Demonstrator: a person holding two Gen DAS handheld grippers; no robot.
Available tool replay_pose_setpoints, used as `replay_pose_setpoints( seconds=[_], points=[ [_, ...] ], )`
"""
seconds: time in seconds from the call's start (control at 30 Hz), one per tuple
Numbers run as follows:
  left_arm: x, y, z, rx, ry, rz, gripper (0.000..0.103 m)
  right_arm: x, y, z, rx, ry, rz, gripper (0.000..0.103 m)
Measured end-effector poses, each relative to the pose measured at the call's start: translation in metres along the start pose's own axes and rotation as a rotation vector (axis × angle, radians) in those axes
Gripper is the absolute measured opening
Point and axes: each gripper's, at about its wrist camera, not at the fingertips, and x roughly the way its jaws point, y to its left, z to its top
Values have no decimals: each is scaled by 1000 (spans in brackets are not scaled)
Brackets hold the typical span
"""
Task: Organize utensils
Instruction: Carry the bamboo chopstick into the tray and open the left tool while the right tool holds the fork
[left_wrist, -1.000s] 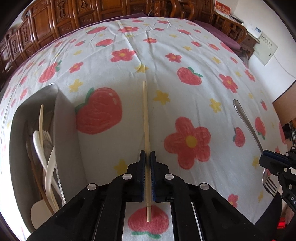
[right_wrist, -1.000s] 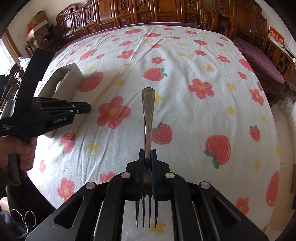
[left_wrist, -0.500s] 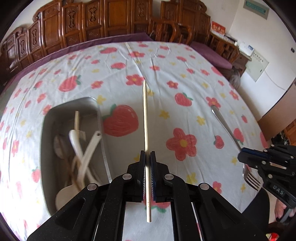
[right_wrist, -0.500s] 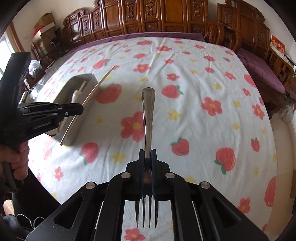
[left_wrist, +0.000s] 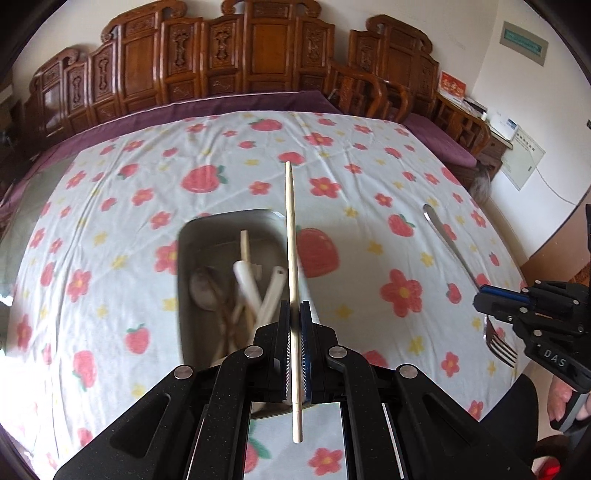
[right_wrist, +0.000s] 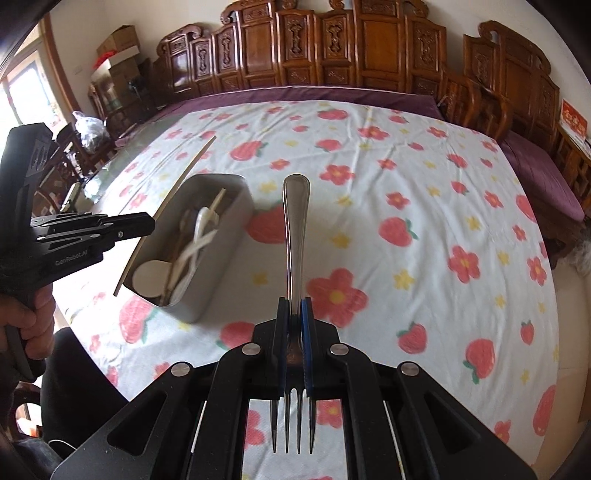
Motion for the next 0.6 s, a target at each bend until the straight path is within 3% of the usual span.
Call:
replay_pose_setpoints(
  seconds=[0.6],
  points=[
    [24, 47, 0, -44, 25, 40, 4, 10, 37, 15, -54, 9, 22, 8]
  ],
)
